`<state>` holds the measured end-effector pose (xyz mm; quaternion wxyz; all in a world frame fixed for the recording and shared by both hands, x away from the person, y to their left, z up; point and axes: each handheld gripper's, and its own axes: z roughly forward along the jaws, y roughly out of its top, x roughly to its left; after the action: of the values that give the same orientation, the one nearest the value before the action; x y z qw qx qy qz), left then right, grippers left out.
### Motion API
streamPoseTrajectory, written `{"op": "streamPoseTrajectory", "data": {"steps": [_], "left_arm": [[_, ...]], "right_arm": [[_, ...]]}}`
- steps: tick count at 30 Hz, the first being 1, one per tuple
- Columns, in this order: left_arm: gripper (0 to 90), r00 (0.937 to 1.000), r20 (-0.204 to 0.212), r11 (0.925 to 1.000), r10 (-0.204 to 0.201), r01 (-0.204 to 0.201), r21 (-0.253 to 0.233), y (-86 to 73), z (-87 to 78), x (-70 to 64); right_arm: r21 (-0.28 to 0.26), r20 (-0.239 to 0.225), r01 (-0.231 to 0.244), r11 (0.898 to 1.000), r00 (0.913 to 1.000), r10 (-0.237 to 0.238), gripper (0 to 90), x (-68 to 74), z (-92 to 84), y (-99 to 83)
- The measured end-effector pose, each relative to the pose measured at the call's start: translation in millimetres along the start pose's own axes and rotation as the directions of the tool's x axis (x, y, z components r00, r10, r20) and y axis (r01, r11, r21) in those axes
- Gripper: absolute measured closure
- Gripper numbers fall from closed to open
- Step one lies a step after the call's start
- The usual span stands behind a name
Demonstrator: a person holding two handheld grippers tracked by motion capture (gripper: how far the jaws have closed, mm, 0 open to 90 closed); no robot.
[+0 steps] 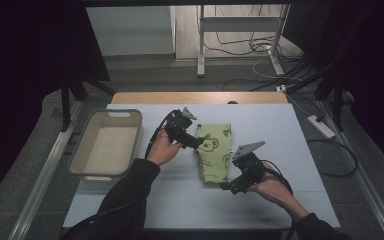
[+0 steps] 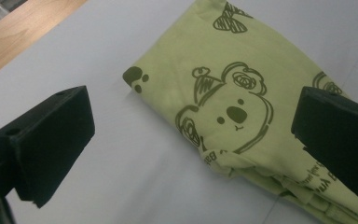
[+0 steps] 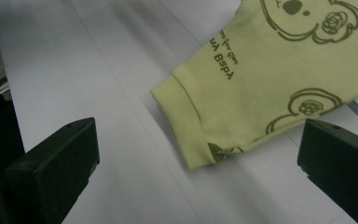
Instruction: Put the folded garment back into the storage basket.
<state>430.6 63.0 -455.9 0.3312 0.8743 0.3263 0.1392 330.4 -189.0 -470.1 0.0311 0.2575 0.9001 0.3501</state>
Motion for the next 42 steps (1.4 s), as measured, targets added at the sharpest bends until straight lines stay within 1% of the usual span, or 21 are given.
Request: {"op": "streamPoseTrajectory", "data": {"steps": [3, 6, 10, 12, 15, 17, 22, 25, 31, 32, 35, 41, 42], "left_arm": [[0.0, 1.0000, 0.003, 1.0000, -0.006, 0.006, -0.001, 1.8, 3.5, 2.6], [0.0, 0.9999, 0.004, 0.9999, -0.012, 0.012, -0.005, 4.0, 6.9, 4.7], [0.0, 0.9999, -0.005, 1.0000, -0.010, 0.010, -0.001, 7.4, 11.3, 7.0], [0.0, 0.9999, -0.012, 1.0000, -0.006, 0.006, 0.002, 9.1, 14.5, 8.2], [0.0, 0.9998, -0.017, 0.9999, -0.007, 0.007, 0.008, 11.0, 20.0, 9.7], [0.0, 0.9998, -0.020, 0.9998, 0.001, 0.000, 0.019, 12.1, 23.9, 10.5], [0.0, 0.9999, -0.015, 0.9997, -0.007, 0.007, 0.023, 15.0, 31.9, 12.7], [0.0, 0.9999, -0.003, 0.9997, -0.015, 0.015, 0.018, 17.6, 35.3, 13.0], [0.0, 0.9997, 0.001, 0.9996, -0.023, 0.023, 0.014, 23.7, 41.3, 12.8], [0.0, 0.9997, -0.002, 0.9996, -0.024, 0.024, 0.017, 24.0, 42.5, 13.3], [0.0, 0.9996, -0.013, 0.9992, -0.025, 0.025, 0.030, 23.6, 46.7, 15.5], [0.0, 0.9994, -0.018, 0.9985, -0.029, 0.030, 0.046, 21.8, 55.5, 17.8], [0.0, 0.9994, -0.019, 0.9983, -0.028, 0.029, 0.051, 21.5, 57.1, 17.8]], "right_arm": [[0.003, -0.009, 0.019, 1.000, 0.9998, -0.019, 0.0, -0.3, 3.1, 1.6], [0.008, -0.016, 0.017, 1.000, 0.9997, -0.017, 0.0, -1.0, 5.6, 3.5], [0.028, -0.024, 0.009, 1.000, 0.9997, -0.009, 0.0, -1.9, 10.5, 6.4], [0.039, -0.022, 0.016, 0.999, 0.9996, -0.015, 0.0, -1.8, 13.1, 7.3], [0.055, -0.027, 0.013, 0.998, 0.9996, -0.011, 0.0, -3.1, 16.5, 8.9], [0.060, -0.029, 0.016, 0.998, 0.9995, -0.014, 0.0, -3.7, 17.9, 9.6], [0.062, -0.028, 0.020, 0.998, 0.9994, -0.018, 0.0, -4.7, 22.0, 11.8], [0.072, -0.029, 0.026, 0.997, 0.9993, -0.024, 0.0, -4.7, 24.9, 12.4], [0.078, -0.031, 0.045, 0.996, 0.9986, -0.043, 0.0, -5.6, 30.2, 13.1], [0.079, -0.032, 0.053, 0.995, 0.9982, -0.051, 0.0, -5.9, 31.1, 13.1], [0.088, -0.038, 0.054, 0.995, 0.9980, -0.051, 0.0, -6.6, 34.5, 12.7], [0.108, -0.039, 0.074, 0.991, 0.9968, -0.070, 0.0, -7.6, 42.6, 11.0], [0.120, -0.039, 0.075, 0.990, 0.9968, -0.071, 0.0, -7.8, 45.3, 10.2]]}}
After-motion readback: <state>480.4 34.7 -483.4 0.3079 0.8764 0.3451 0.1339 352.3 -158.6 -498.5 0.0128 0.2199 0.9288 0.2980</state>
